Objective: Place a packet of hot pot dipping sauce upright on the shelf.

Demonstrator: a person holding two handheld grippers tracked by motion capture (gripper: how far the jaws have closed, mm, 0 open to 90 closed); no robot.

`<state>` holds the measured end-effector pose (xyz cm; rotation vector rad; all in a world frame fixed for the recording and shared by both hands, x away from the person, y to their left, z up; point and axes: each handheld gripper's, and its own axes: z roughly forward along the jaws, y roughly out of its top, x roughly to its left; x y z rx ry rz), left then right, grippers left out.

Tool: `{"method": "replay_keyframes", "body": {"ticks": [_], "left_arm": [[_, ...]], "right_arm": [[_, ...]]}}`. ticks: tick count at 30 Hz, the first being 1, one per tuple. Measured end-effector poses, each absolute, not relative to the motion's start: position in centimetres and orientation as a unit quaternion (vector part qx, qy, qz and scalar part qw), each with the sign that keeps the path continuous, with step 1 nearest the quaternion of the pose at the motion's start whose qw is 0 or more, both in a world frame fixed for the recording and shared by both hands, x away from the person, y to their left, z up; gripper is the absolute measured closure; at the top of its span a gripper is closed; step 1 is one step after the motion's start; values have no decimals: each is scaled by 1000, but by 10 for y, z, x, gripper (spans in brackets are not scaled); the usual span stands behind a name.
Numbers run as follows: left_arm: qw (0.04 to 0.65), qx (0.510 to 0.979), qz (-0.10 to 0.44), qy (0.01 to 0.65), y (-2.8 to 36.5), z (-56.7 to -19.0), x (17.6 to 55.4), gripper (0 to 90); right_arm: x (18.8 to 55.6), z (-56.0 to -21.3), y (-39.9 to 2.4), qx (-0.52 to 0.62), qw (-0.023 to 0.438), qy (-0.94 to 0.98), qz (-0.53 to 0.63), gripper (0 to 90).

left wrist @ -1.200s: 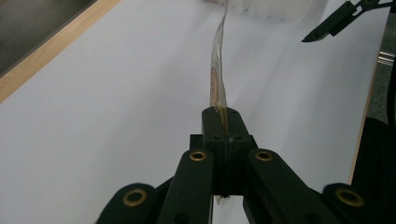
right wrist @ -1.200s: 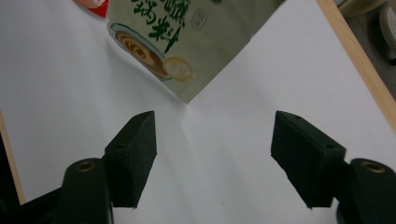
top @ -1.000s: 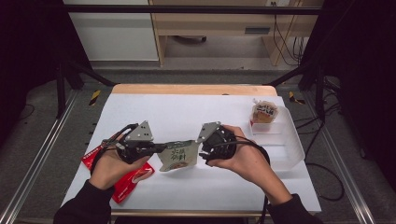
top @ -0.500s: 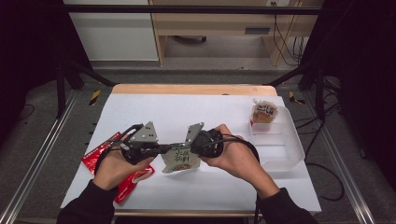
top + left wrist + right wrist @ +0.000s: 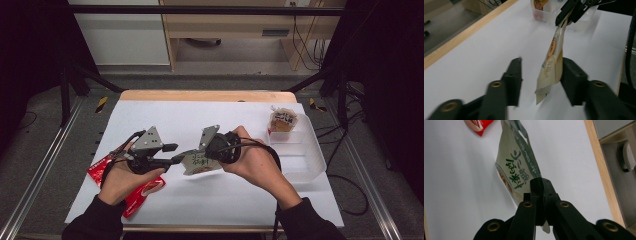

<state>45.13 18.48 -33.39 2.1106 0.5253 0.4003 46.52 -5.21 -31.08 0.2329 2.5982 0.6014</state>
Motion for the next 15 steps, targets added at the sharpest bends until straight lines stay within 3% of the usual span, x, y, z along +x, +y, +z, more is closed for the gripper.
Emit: {"method": "replay_keyframes", "body": {"ticks": [6, 15], "left_arm": [[452, 846, 169, 228, 197, -349, 449, 325], [417, 849, 176, 272, 208, -393, 450, 190]], "right_arm": [[472, -306, -66, 101, 242, 940, 219, 900], [476, -297, -88, 120, 284, 921, 237, 900]]}}
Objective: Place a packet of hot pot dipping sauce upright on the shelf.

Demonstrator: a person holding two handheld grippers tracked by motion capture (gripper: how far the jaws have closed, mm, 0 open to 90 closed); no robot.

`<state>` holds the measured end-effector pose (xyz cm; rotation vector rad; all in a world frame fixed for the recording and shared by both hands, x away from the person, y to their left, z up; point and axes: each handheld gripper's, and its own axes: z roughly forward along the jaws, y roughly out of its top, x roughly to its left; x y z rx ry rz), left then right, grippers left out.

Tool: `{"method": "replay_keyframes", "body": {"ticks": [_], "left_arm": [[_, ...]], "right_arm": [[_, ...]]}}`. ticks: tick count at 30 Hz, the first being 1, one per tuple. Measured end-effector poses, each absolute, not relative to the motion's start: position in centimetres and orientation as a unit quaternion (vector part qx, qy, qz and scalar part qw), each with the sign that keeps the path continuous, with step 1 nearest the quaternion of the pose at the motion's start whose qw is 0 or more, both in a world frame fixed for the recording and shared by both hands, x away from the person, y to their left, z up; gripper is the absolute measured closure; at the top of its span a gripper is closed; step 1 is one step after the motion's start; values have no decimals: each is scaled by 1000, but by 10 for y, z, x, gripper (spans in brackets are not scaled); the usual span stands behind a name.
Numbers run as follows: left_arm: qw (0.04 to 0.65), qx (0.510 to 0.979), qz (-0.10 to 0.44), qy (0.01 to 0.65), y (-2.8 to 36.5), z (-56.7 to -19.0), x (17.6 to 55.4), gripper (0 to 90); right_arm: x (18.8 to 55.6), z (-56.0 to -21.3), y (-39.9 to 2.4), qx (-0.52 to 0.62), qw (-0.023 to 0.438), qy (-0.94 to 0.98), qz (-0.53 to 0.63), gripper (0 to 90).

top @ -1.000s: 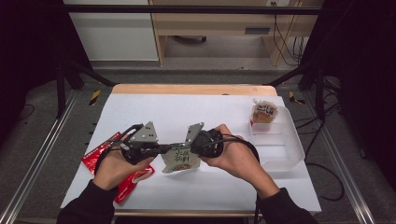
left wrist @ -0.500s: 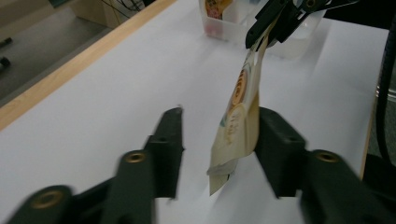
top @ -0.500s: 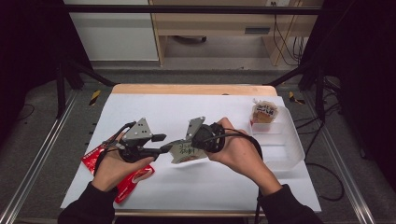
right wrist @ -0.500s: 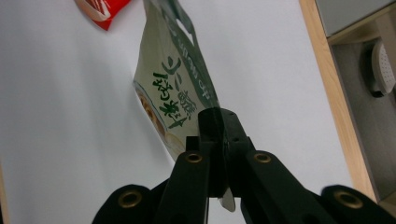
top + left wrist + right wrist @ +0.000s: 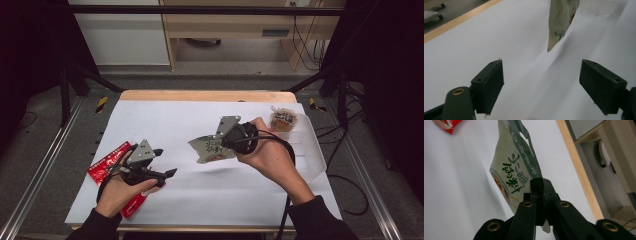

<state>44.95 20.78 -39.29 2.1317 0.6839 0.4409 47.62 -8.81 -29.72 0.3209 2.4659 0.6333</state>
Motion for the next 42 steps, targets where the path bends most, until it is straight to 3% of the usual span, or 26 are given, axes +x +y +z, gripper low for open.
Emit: {"method": "replay_keyframes", "body": {"ticks": [7, 17, 42], "left_arm": [[387, 852, 195, 292, 208, -406, 450, 102], [390, 841, 197, 318, 218, -425, 449, 66], [395, 821, 210, 356, 246, -434, 452, 62]], "right_arm": [[479, -285, -107, 129, 313, 905, 257, 900], [483, -279, -128, 144, 326, 893, 274, 900], [486, -259, -195, 207, 345, 862, 308, 900]]}}
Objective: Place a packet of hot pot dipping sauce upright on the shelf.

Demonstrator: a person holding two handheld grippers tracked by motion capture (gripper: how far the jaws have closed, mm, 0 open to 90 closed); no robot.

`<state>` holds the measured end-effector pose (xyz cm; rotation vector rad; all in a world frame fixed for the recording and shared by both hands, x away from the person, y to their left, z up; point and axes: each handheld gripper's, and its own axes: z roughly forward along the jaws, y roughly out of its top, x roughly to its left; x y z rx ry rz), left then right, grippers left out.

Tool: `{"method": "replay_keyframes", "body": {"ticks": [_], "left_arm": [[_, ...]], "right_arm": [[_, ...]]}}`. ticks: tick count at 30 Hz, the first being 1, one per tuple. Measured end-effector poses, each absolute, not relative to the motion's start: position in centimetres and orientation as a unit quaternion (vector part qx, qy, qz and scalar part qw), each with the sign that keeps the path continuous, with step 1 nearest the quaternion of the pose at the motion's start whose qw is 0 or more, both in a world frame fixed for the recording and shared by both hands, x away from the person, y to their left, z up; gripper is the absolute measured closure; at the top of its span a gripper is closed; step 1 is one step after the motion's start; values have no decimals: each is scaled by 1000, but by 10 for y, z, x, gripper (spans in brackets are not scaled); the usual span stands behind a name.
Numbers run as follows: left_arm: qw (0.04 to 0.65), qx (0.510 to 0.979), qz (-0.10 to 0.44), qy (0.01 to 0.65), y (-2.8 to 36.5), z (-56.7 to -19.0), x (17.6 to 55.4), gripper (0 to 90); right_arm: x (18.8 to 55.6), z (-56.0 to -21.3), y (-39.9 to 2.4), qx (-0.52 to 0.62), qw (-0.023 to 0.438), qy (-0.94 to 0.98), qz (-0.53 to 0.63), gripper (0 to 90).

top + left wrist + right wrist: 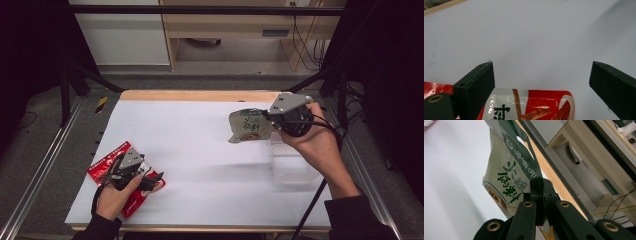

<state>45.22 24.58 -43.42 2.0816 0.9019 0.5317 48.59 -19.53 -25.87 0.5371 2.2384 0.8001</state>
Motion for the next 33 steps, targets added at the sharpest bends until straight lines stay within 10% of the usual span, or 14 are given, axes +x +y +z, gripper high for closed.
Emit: {"method": "replay_keyframes", "body": {"ticks": [33], "left_arm": [[390, 813, 228, 367, 251, -435, 453, 62]], "right_arm": [[494, -263, -280, 288, 377, 813, 338, 900]]}}
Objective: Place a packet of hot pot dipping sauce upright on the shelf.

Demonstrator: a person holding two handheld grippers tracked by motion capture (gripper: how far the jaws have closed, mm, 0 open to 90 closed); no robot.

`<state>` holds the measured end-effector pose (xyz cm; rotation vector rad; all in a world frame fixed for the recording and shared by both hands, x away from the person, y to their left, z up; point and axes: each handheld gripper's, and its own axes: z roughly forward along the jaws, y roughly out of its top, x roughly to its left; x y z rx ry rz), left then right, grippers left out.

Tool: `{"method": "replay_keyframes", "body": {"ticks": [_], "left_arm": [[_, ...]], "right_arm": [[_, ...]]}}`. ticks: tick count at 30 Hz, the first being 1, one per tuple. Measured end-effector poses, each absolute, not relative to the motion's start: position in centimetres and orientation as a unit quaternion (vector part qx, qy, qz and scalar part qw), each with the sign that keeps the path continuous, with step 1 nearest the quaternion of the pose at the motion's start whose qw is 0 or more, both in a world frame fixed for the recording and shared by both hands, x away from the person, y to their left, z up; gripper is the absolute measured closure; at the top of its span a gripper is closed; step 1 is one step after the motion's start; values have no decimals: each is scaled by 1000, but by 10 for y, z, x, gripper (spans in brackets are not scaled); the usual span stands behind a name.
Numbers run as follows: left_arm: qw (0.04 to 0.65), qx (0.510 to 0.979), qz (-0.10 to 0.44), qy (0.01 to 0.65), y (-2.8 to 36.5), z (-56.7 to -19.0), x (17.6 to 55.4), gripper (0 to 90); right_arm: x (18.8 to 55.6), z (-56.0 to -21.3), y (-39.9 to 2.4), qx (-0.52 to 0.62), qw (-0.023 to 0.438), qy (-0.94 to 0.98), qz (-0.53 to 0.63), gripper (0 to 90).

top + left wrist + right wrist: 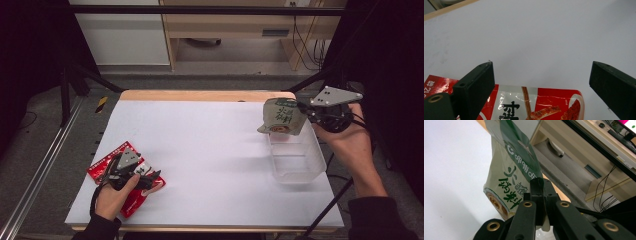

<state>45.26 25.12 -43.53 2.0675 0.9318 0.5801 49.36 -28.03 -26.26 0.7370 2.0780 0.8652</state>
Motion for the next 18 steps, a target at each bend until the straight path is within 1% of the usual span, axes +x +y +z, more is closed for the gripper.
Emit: {"method": "replay_keyframes", "body": {"ticks": [18], "left_arm": [[388, 813, 233, 367, 252, -435, 452, 62]], "right_arm": [[505, -275, -297, 308, 377, 803, 343, 900]]}}
